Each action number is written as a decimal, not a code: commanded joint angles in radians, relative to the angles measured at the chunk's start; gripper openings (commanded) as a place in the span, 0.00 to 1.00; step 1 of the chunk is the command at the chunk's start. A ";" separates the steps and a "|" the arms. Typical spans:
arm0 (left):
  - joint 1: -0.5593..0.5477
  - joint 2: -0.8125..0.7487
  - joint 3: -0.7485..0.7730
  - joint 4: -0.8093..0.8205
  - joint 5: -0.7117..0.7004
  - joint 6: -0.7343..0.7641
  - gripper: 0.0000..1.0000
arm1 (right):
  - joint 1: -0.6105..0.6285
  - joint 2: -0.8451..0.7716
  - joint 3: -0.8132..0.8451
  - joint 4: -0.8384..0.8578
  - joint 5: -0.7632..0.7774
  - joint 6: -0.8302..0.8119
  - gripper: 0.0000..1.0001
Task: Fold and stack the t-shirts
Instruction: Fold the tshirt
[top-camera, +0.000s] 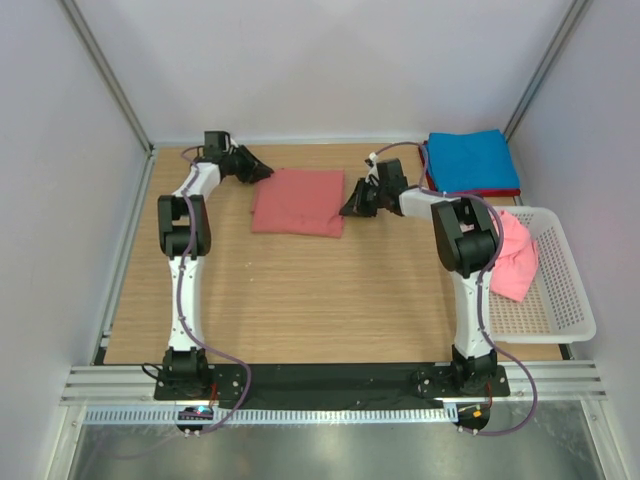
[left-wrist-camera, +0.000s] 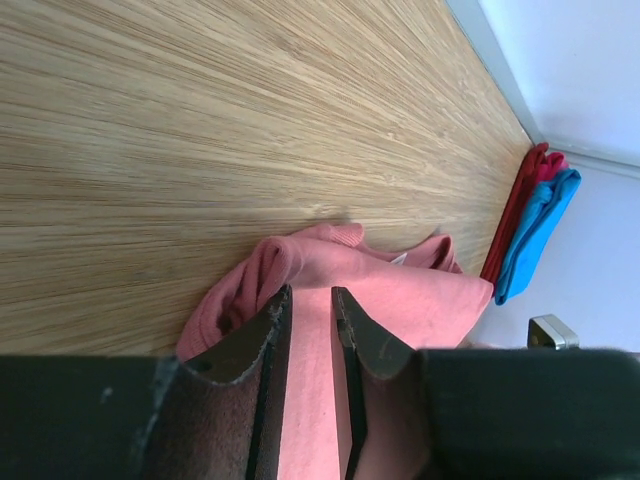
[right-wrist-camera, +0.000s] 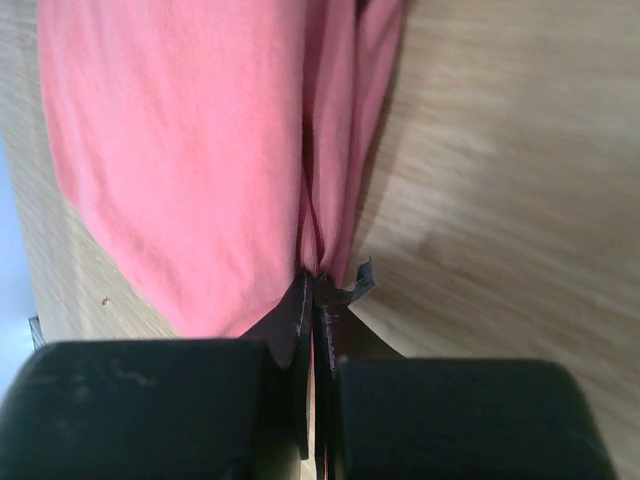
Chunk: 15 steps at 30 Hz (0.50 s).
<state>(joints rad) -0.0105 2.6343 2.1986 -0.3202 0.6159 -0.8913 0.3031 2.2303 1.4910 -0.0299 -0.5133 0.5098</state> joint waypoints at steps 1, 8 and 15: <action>0.040 0.035 0.033 -0.091 -0.077 0.055 0.24 | -0.015 -0.075 -0.090 0.093 0.062 0.050 0.01; 0.043 0.018 0.038 -0.106 -0.061 0.084 0.25 | -0.038 -0.097 -0.129 0.208 0.041 0.142 0.01; 0.043 -0.135 0.067 -0.238 -0.154 0.138 0.34 | -0.039 -0.182 -0.057 0.064 -0.004 0.167 0.28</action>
<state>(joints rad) 0.0071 2.6183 2.2322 -0.4255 0.5858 -0.8238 0.2672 2.1647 1.3720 0.0990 -0.5034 0.6624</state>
